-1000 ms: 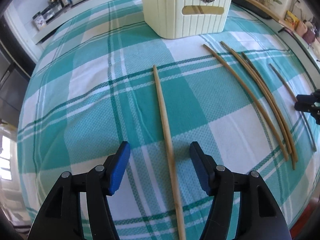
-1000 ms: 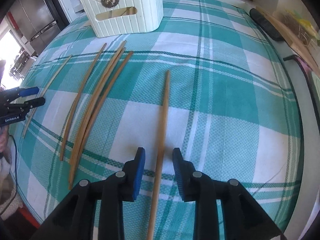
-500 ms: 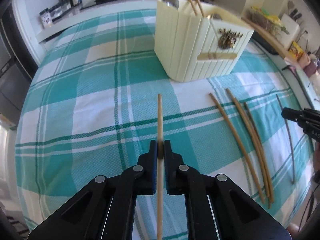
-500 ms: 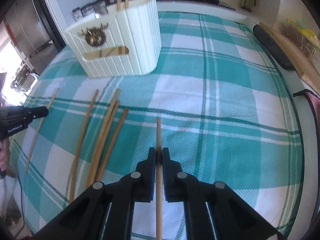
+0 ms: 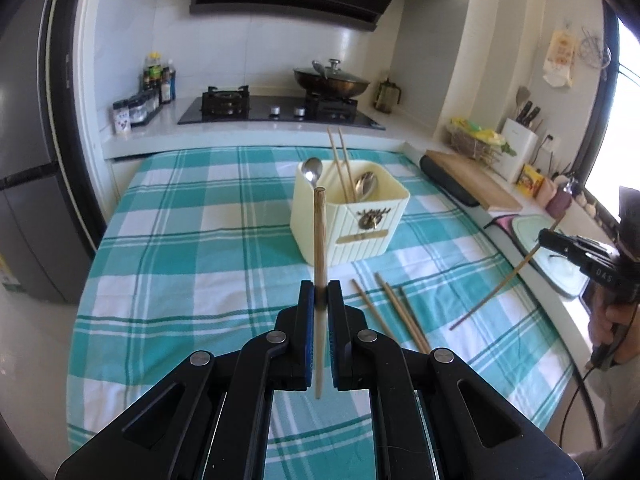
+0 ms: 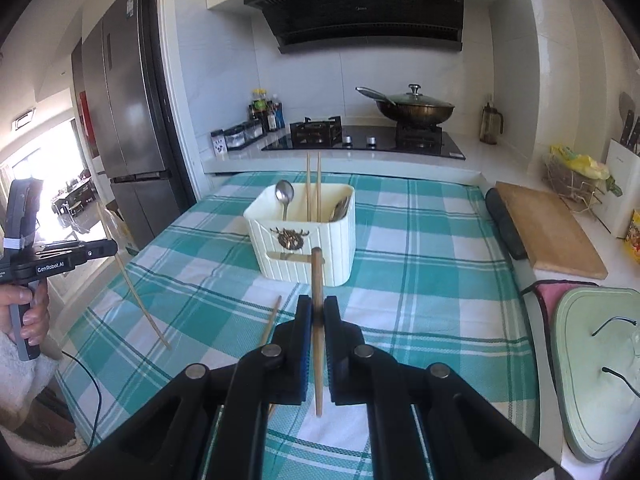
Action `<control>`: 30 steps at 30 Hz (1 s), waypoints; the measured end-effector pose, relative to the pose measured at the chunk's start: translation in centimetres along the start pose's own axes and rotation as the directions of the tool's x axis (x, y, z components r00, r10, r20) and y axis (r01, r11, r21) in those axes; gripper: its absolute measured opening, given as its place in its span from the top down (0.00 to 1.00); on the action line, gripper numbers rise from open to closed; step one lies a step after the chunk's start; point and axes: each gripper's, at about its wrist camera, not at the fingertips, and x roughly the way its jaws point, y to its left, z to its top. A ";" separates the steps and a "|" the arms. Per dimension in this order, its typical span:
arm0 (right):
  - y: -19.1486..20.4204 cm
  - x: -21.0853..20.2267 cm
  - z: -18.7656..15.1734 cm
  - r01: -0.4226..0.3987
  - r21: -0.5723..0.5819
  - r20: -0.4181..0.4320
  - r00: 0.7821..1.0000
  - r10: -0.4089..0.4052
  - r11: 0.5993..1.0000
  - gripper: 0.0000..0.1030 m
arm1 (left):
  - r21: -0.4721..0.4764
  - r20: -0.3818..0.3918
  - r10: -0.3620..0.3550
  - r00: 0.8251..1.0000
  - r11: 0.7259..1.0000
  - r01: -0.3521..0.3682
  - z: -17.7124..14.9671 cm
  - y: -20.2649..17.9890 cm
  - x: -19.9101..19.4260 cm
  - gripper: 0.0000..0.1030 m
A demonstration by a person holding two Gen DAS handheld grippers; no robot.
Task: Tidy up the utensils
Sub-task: 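Lift the chopstick with the left tool while the right tool carries its chopstick to the caddy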
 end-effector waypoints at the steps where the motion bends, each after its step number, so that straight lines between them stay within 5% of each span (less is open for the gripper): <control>1: 0.1 -0.2 0.2 0.000 0.002 0.016 1.000 0.000 1.000 0.94 | 0.000 0.010 -0.002 1.000 1.000 0.002 0.3 0.0 -0.3 0.96; 24: 0.4 0.1 4.3 0.018 -0.008 0.077 0.997 -0.017 1.000 0.94 | 0.056 0.059 0.101 0.993 0.993 -0.104 2.2 -0.3 -0.1 0.96; 30: -0.3 1.1 5.0 0.025 0.003 0.068 0.997 -0.026 1.000 0.94 | 0.034 0.061 0.078 0.995 0.996 -0.080 3.5 0.6 -0.3 0.96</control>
